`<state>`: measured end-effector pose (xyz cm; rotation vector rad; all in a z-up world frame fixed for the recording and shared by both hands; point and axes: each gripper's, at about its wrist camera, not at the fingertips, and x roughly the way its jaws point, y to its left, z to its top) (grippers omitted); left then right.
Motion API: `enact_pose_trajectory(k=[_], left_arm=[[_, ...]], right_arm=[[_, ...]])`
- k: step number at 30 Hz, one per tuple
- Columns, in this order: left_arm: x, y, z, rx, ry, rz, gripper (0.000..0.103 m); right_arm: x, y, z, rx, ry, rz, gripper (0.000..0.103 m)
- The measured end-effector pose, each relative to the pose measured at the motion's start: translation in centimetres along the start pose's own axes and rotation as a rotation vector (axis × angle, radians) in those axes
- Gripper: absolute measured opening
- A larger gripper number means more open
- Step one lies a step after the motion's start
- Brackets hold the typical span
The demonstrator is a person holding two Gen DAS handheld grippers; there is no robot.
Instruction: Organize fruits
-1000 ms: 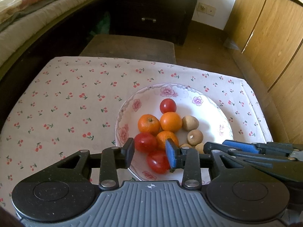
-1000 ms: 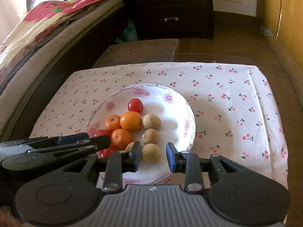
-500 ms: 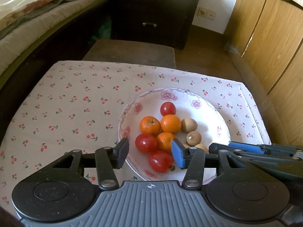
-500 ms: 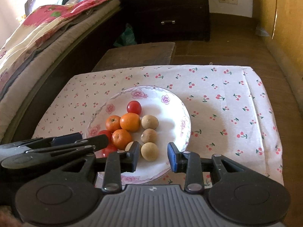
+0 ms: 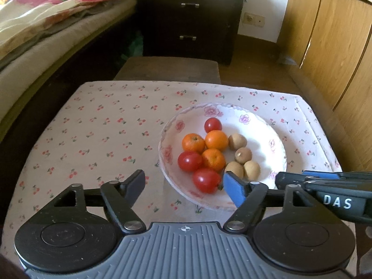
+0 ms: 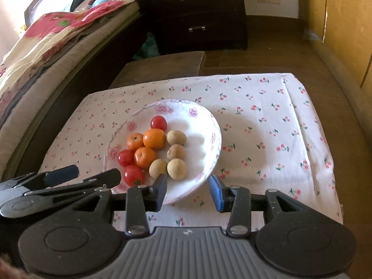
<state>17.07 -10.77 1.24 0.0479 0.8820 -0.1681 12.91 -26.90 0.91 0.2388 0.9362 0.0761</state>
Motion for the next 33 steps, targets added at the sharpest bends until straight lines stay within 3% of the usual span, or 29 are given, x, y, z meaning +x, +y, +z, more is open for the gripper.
enact_pose_trajectory(k=[13,17,19,33], left_arm=[[-3.1,1.3,-3.2,0.015,-0.044,0.069,0.091],[-4.1,1.4,-4.2,0.042,-0.067,0.119,0.103],[-4.7,1.4,-4.6,0.051,-0.079,0.132,0.103],[-6.8,2.2,-6.7,-0.007,-0.061,0.086,0.103]], right_arm=[[-3.0,0.7,-3.2,-0.003,-0.016,-0.007,0.042],[-3.7,0.8,-4.3,-0.004,-0.017,-0.011,0.042],[-3.9,0.7,-4.9,0.002,-0.011,-0.012,0.042],[-6.0,1.9,-7.9,-0.006,-0.02,-0.004,0.042]])
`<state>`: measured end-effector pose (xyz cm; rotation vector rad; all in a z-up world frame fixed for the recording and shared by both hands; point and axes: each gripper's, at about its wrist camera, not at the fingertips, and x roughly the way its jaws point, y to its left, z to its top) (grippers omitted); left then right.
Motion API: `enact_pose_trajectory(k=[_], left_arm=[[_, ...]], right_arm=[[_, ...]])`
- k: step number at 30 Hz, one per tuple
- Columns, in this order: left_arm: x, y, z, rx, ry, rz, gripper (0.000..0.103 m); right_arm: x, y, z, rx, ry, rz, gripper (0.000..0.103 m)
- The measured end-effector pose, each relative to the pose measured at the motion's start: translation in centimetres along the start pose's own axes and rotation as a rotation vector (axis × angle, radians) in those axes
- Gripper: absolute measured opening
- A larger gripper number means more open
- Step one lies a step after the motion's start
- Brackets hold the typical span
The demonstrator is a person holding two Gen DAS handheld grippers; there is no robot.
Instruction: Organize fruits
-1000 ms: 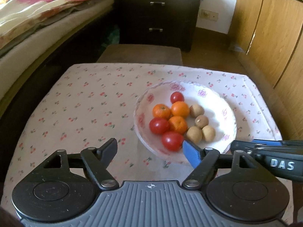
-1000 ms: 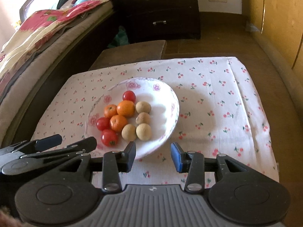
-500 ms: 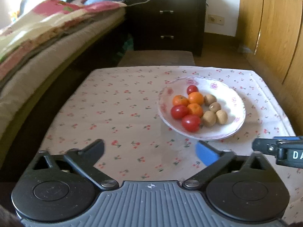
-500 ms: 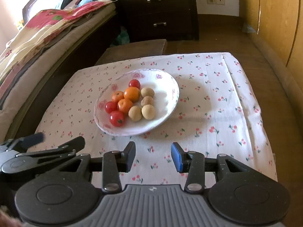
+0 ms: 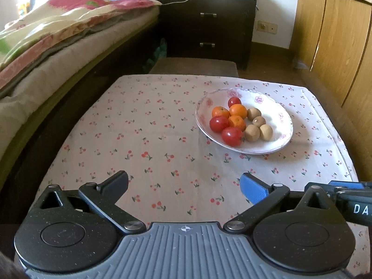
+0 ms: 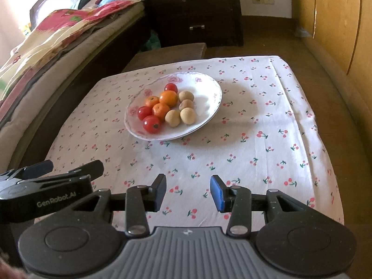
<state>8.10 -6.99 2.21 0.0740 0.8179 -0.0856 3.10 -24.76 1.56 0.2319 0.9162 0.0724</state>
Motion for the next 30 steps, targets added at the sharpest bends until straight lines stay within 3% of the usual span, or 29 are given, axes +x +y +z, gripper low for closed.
enact_pose_trajectory(k=[30], left_arm=[[-1.6,0.2,-3.3,0.04,0.051,0.006,0.103]], right_arm=[[-1.5,1.5,-3.3,-0.031,0.017,-0.016,0.044]])
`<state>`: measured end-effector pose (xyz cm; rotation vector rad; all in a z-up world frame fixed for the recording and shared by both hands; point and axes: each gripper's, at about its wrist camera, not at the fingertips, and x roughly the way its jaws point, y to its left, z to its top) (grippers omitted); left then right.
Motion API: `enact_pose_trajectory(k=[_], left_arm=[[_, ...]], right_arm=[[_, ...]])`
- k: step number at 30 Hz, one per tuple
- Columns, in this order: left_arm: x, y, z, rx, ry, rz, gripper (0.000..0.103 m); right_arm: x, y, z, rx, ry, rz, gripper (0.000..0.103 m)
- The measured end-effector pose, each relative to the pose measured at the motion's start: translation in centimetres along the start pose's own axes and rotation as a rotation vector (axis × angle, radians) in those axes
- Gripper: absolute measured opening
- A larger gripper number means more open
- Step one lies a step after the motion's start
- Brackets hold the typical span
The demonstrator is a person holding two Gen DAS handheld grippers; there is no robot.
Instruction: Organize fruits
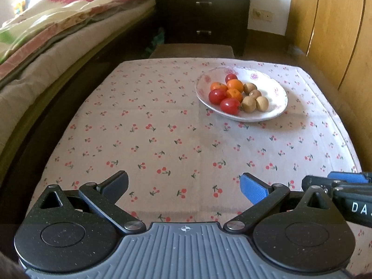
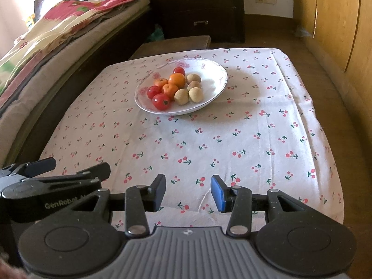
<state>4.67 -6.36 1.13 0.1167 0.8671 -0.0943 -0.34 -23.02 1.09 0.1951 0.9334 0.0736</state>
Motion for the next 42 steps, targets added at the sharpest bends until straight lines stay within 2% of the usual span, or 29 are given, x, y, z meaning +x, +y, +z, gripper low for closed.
enact_pose_trajectory(k=[3,9,42], left_arm=[[0.1,-0.1,-0.4,0.014,0.006,0.024,0.103],[-0.2,0.0,-0.6,0.002,0.01,0.002,0.103],[-0.8,-0.1,-1.4,0.011,0.033,0.025,0.103]], right_arm=[[-0.1,0.1,0.0,-0.003,0.0,0.001,0.044],[0.0,0.4,-0.3,-0.014,0.008,0.005,0.044],[0.1,0.8,-1.0,-0.023,0.03,-0.003,0.044]])
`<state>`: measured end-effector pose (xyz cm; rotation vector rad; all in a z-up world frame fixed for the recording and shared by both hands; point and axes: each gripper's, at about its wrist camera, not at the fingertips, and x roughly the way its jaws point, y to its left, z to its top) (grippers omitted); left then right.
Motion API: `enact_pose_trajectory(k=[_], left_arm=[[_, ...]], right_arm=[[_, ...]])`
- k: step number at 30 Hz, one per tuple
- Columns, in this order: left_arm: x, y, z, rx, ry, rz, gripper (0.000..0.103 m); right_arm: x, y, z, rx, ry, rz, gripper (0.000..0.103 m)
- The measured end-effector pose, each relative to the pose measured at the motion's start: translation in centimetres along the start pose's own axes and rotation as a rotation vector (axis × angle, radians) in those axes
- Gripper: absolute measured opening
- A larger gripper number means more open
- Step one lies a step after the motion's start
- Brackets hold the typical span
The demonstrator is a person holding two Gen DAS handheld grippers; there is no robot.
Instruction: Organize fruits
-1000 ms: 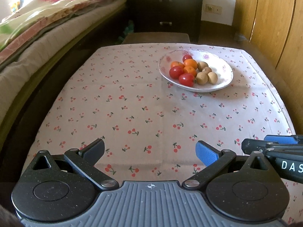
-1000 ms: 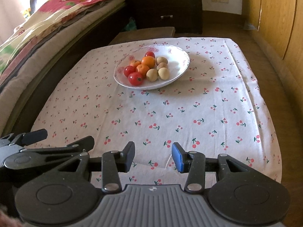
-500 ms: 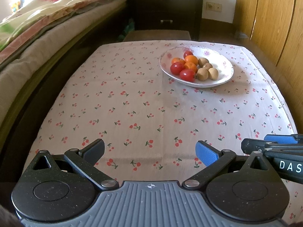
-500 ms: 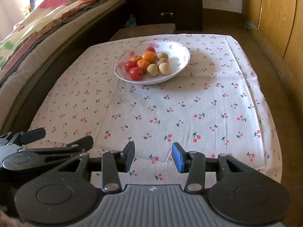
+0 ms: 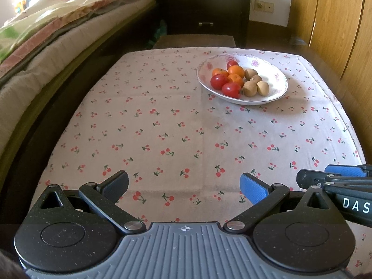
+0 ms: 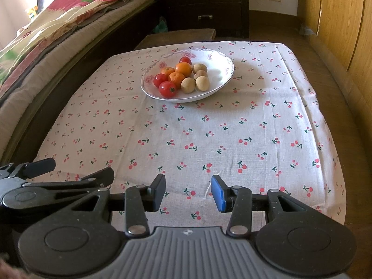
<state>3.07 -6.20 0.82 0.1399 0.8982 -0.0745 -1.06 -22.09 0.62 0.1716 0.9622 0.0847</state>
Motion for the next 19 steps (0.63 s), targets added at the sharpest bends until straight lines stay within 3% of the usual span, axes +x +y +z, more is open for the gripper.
enact_pose_trajectory(k=[19], left_arm=[[0.12,0.02,-0.14,-0.027,0.023,0.002,0.102]], right_arm=[[0.03,-0.04,0.01,0.001,0.003,-0.002,0.044]])
